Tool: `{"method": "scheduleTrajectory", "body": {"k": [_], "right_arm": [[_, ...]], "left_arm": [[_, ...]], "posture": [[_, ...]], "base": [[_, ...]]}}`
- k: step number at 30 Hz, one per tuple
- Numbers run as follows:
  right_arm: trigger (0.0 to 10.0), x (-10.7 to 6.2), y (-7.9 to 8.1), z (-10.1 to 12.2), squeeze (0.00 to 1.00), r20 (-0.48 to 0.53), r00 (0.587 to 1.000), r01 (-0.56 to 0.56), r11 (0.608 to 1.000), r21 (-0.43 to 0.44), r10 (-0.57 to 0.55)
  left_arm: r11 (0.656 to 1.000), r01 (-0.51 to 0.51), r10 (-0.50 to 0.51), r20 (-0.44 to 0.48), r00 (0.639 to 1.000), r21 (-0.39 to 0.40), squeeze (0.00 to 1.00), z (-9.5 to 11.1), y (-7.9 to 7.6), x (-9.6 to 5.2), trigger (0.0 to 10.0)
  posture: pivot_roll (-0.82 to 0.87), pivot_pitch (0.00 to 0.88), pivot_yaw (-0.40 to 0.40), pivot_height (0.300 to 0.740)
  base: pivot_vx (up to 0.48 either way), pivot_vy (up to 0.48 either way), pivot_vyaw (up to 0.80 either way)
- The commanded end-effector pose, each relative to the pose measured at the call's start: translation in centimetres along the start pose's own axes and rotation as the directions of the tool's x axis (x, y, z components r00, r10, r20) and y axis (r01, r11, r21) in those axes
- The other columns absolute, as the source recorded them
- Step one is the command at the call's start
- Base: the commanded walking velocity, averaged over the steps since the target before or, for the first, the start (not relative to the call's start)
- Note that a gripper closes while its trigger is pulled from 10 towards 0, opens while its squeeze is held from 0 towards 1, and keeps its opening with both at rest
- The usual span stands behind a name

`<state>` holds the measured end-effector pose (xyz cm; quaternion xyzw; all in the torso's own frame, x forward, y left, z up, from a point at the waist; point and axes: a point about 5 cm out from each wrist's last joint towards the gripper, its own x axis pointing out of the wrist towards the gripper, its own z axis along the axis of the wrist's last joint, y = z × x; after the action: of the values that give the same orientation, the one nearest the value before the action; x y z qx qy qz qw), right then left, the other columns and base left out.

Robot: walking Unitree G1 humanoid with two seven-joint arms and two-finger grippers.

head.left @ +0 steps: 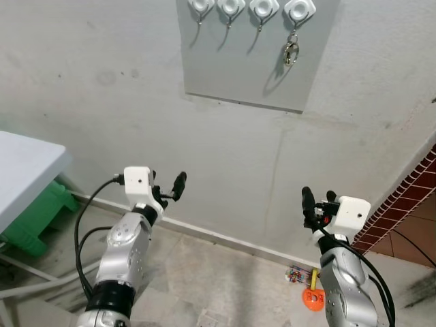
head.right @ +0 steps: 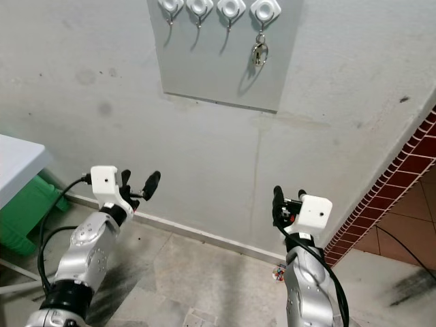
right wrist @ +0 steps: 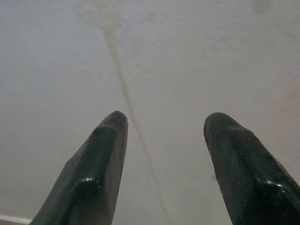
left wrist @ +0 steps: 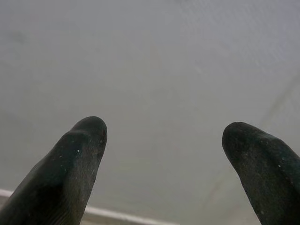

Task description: Hang keys on a hook

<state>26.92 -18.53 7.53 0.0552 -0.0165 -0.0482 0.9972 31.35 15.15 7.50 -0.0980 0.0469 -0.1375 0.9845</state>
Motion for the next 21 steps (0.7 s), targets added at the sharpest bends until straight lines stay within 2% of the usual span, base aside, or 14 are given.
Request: {"method": "scheduleTrajectory", "body": {"k": [1,3,4,5,6,9,12,15,19,21], "right_arm": [[10.0,-0.3,0.4,0.4,0.0,0.025,1.0,0.0,0.999,-0.04,0.001],[10.0,-1.0,0.5,0.3,0.0,0.029,0.999,-0.022,0.997,-0.076,0.024],[10.0,-1.2,0.6,0.1,0.0,0.013,0.999,-0.036,0.998,-0.059,0.037],[10.0,-1.8,0.5,-0.3,0.0,-0.007,0.999,-0.048,0.999,-0.006,0.048],[10.0,-2.1,0.6,-0.6,0.0,-0.024,0.998,-0.052,0.999,0.006,0.052],[10.0,-2.4,0.7,-1.1,0.0,-0.048,0.997,-0.057,0.998,0.002,0.057],[10.0,-2.3,1.0,-1.4,0.0,-0.058,0.996,-0.064,0.998,-0.024,0.062],[10.0,-1.8,1.3,-1.2,0.0,-0.063,0.995,-0.075,0.997,-0.033,0.073],[10.0,-1.2,1.6,-0.8,0.0,-0.05,0.994,-0.099,0.994,-0.053,0.096],[10.0,-0.5,1.6,-0.7,0.0,-0.047,0.993,-0.107,0.993,-0.048,0.105]], "left_arm": [[0.999,0.012,-0.012,-0.003,1.0,0.052,0.0,-0.3,0.2,-0.5,10.0],[0.999,0.032,-0.032,-0.004,0.999,0.027,0.0,-1.1,0.0,-1.1,10.0],[0.999,0.034,-0.034,-0.017,0.999,0.034,0.0,-1.4,-0.1,-1.2,10.0],[0.994,0.018,-0.015,-0.035,0.999,0.106,0.0,-1.9,-0.2,-1.6,10.0],[0.993,0.024,-0.02,-0.035,0.999,0.116,0.0,-2.1,-0.4,-1.8,10.0],[0.996,0.014,-0.013,-0.014,1.0,0.089,0.0,-2.2,-0.4,-2.4,10.0],[0.999,0.001,0.0,-0.01,1.0,0.053,0.0,-2.5,-0.3,-2.6,10.0],[0.998,-0.042,0.041,0.02,0.999,0.055,0.0,-2.0,-0.2,-2.3,10.0],[0.999,-0.05,0.049,0.035,0.998,0.02,0.0,-1.6,-0.3,-1.9,10.0],[0.998,-0.052,0.051,0.041,0.998,0.028,0.0,-1.3,-0.3,-1.6,10.0]], "posture": [[-0.17,0.112,0.097,0.74],[-0.17,0.128,0.097,0.74],[-0.17,0.128,0.097,0.74],[-0.16,0.128,0.09,0.74],[-0.15,0.125,0.083,0.74],[-0.13,0.117,0.07,0.74],[-0.12,0.102,0.054,0.74],[-0.11,0.092,0.042,0.74],[-0.11,0.074,0.039,0.74],[-0.1,0.061,0.033,0.74]], "base": [[0.0,0.0,0.0],[0.0,0.0,0.0],[0.0,0.0,0.0],[0.0,0.0,0.0],[0.0,0.0,0.0],[0.0,0.0,0.0],[0.0,0.0,0.0],[0.0,0.0,0.0],[0.0,0.0,0.0],[0.0,0.0,0.0]]}}
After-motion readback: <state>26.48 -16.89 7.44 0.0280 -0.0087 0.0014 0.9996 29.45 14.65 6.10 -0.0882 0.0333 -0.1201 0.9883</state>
